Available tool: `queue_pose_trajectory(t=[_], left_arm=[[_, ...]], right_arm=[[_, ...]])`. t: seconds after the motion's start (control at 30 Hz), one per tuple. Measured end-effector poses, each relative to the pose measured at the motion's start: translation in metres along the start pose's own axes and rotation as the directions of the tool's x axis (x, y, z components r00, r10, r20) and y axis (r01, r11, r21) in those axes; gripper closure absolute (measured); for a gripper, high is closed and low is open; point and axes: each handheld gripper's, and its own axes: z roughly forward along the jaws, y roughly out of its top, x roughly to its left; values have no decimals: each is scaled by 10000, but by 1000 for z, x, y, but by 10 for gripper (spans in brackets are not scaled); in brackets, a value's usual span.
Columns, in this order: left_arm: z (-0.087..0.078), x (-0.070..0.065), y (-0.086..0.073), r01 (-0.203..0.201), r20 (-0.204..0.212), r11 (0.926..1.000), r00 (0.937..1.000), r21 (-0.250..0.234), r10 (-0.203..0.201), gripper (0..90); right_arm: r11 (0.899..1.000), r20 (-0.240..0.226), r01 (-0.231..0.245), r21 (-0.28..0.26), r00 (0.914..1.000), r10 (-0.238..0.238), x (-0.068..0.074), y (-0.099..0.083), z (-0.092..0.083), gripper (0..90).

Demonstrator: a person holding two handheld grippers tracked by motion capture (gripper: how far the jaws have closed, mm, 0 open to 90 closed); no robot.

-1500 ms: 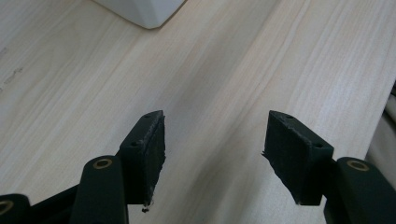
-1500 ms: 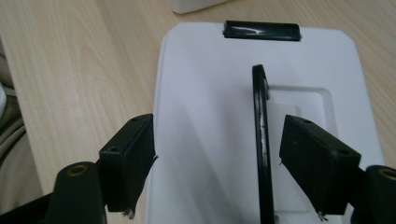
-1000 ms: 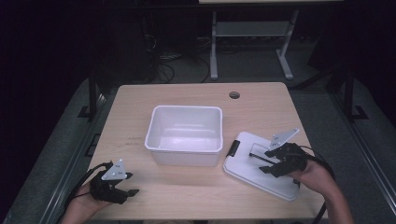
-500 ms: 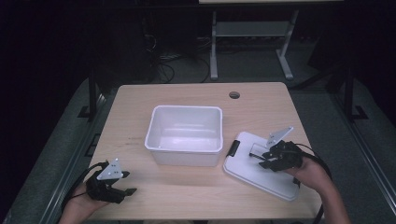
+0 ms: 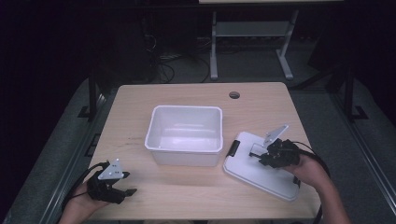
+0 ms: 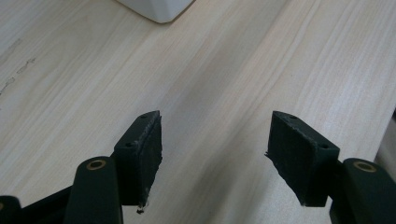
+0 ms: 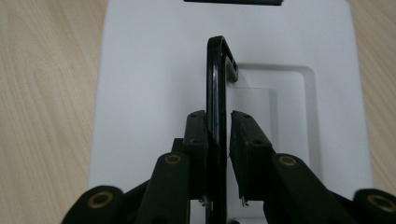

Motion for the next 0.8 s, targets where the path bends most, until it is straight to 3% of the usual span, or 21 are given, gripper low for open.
queue_pose_trajectory(t=[0.8], left_arm=[[-2,3,-2,119,-68,9999,9999,77,-119,350]], right_arm=[[9971,202,306,704,9993,-321,-8,10,-3,838]])
